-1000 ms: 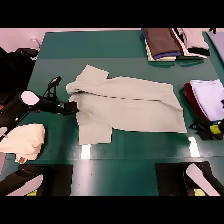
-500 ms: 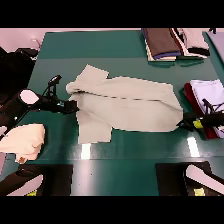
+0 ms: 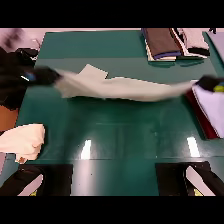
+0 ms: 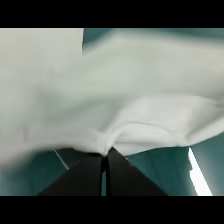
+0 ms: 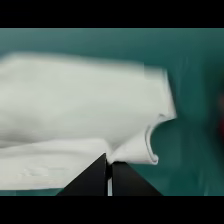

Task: Fold the shirts.

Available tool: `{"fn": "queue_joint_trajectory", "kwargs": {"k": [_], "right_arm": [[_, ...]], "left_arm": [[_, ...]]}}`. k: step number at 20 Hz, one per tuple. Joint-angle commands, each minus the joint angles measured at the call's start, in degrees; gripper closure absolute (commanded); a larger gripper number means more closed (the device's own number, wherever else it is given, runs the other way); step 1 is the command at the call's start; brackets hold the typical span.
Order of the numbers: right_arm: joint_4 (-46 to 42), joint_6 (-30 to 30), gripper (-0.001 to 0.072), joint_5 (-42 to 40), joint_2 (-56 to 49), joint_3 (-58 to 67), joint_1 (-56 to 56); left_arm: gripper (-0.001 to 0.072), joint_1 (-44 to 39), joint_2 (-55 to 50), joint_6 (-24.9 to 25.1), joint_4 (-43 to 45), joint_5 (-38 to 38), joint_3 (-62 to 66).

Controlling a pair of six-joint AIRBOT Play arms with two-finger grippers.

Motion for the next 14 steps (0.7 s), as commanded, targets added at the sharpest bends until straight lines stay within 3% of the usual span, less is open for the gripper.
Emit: {"fn": "queue_joint_trajectory", "kwargs": {"k": [1,4,7,11,14], "right_arm": [[-0.07,0.07,0.0694,0.35,6.08,16.96,0.26],[-0.09,0.13,0.0694,3.63,7.02,28.50,-2.21],[0.00,0.39,0.0694,10.58,5.03,38.80,-6.99],[0.04,2.21,0.0695,16.31,-0.17,46.60,-7.96],[-0.20,3.15,0.0695,19.54,-6.10,45.11,-3.04]], "left_arm": [[0.0685,0.04,4.55,-1.16,8.57,-0.98,21.81],[0.0686,0.04,4.52,-1.22,9.55,-0.66,36.20],[0.0686,0.04,4.48,-1.20,10.97,-0.20,42.34],[0.0687,0.04,2.32,-1.25,13.05,-3.56,40.74],[0.0685,0.04,-4.33,-2.80,15.02,-8.50,36.89]]}}
